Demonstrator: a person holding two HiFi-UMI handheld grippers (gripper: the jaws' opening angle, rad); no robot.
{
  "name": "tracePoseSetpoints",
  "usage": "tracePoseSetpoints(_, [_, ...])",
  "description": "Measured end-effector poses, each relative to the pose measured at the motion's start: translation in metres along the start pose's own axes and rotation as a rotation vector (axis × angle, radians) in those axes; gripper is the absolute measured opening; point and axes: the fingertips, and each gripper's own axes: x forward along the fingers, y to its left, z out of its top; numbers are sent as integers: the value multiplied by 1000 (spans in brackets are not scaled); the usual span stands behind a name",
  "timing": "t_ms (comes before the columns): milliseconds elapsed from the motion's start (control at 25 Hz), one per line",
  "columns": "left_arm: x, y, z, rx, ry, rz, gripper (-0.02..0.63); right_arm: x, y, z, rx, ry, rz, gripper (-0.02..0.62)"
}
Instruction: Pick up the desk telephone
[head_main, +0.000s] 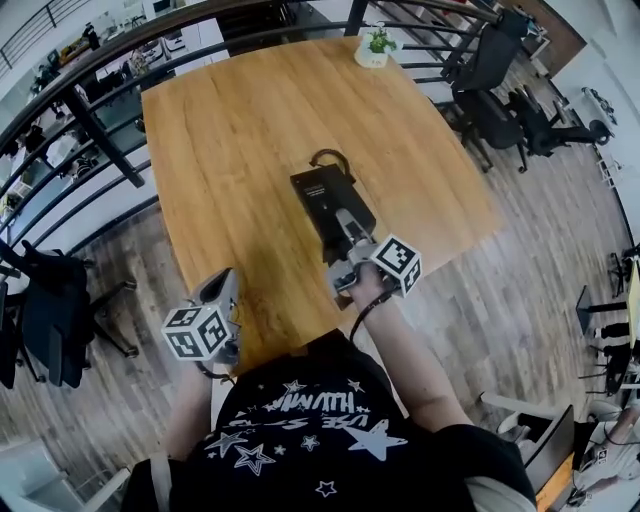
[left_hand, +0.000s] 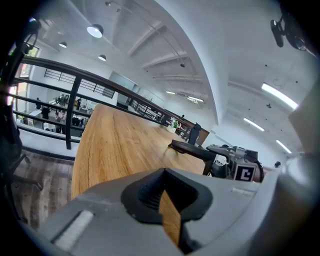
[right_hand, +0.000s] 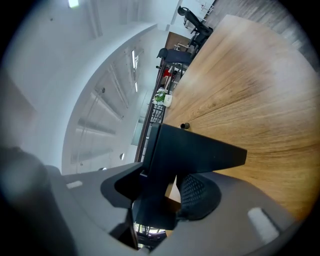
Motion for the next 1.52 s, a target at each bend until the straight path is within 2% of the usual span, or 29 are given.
tracePoseSetpoints(160, [-4, -2, -12, 37, 36, -46, 2, -32, -2, -15, 16, -25, 3, 206])
tracePoseSetpoints(480, [-4, -7, -19, 45, 61, -95, 2, -69, -5, -27, 32, -64, 18, 215])
tracePoseSetpoints(720, [-5, -9, -28, 27, 63, -94, 2, -80, -20, -38, 35, -27, 16, 215])
tracePoseSetpoints(1000, [-19, -25, -39, 64, 55, -81, 2, -98, -19, -49, 57, -4, 88, 213])
tracePoseSetpoints(1520, [-76, -62, -82, 71, 52, -75, 2, -179, -10, -80, 69, 18, 160, 213])
